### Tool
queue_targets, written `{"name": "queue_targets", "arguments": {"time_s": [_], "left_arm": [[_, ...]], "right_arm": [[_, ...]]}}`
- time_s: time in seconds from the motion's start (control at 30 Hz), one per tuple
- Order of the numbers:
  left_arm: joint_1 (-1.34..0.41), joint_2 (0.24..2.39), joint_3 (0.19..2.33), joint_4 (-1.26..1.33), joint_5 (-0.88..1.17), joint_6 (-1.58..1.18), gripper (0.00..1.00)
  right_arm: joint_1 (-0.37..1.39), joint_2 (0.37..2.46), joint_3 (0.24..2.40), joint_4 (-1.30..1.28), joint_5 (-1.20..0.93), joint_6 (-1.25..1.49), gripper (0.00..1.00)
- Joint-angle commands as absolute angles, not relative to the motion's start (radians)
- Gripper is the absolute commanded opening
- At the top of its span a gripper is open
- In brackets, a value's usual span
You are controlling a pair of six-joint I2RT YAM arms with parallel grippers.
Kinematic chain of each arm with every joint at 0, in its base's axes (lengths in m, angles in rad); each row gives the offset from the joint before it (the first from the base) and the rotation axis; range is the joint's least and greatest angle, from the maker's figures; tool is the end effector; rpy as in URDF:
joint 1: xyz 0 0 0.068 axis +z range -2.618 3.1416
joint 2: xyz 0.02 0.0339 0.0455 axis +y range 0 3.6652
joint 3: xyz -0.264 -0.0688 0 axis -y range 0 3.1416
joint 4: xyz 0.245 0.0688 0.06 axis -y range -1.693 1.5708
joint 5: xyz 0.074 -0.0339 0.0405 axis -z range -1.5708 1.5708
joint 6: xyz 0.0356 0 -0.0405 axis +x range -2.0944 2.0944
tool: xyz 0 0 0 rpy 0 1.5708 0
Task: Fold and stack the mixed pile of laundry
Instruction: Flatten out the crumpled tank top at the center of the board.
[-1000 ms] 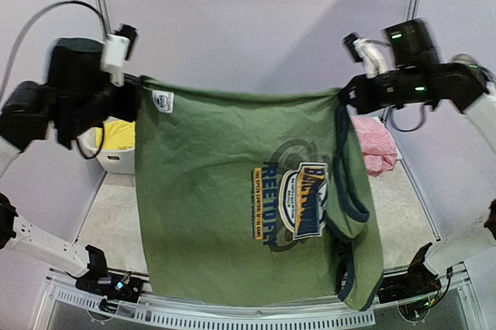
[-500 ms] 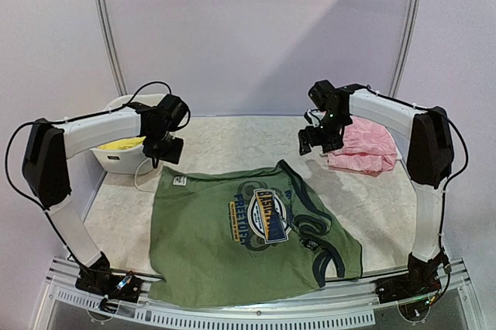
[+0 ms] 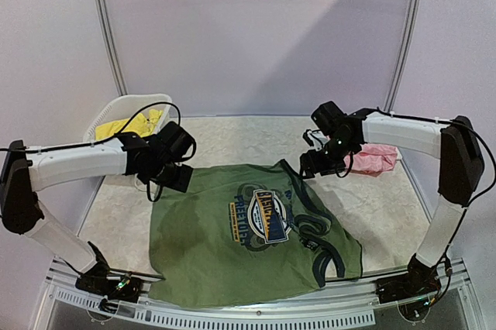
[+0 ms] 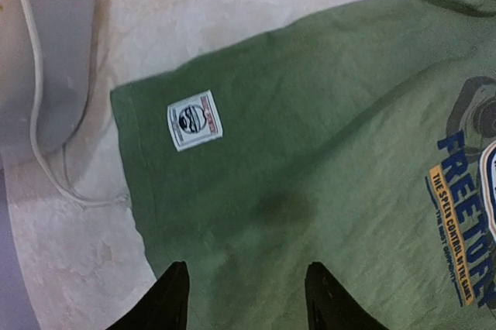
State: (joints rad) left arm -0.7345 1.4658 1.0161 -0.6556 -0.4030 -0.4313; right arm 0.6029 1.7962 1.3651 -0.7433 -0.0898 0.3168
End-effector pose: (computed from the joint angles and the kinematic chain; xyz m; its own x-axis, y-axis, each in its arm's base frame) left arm 0.2223 -0.1820 0.2282 -0.8056 0.2093 -0.5543 0.1641 0.9777 0.1307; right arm 0.3021 0.2118 0.2220 -0.9068 -0.2476 -0.3411 -0.3270 0.9238 0.1989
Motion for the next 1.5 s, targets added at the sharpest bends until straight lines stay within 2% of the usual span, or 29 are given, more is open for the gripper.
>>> {"name": "queue_targets", "arguments": {"time_s": [0.0,0.23,0.4,0.57,0.73,0.97,1.47], "left_arm": [[-0.775,1.405,0.885,-0.551,-0.385,-0.515,0.5],[-0.822,1.337,0.753,-0.487,-0.408,-0.556,0.5],[-0.821,1.334,0.718,-0.382,-0.398,-0.536,0.47],[-0.793,1.341,0.719,-0.348,-0.42,-0.514,0.47],[-0.709,1.374,0.699,-0.24,-0.317,-0.483,0.46],[-0.653,1.492,0.742,-0.199,-0.266,-0.456,0.46],[-0.556,1.806,0.949,-0.185,-0.18,-0.418,0.43]], "right_arm": [[0.711,1.701,1.282,-0.576,-0.102,0.388,0.73],[0.773,1.754,1.302,-0.46,-0.072,0.396,0.71],[0.768,1.915,1.48,-0.518,-0.038,0.348,0.69],[0.73,2.045,1.606,-0.555,-0.069,0.349,0.58],[0.696,2.146,1.636,-0.524,-0.124,0.376,0.51],[0.626,2.23,1.638,-0.503,-0.19,0.407,0.42],[0.495,2.311,1.636,-0.452,-0.274,0.428,0.4]]}}
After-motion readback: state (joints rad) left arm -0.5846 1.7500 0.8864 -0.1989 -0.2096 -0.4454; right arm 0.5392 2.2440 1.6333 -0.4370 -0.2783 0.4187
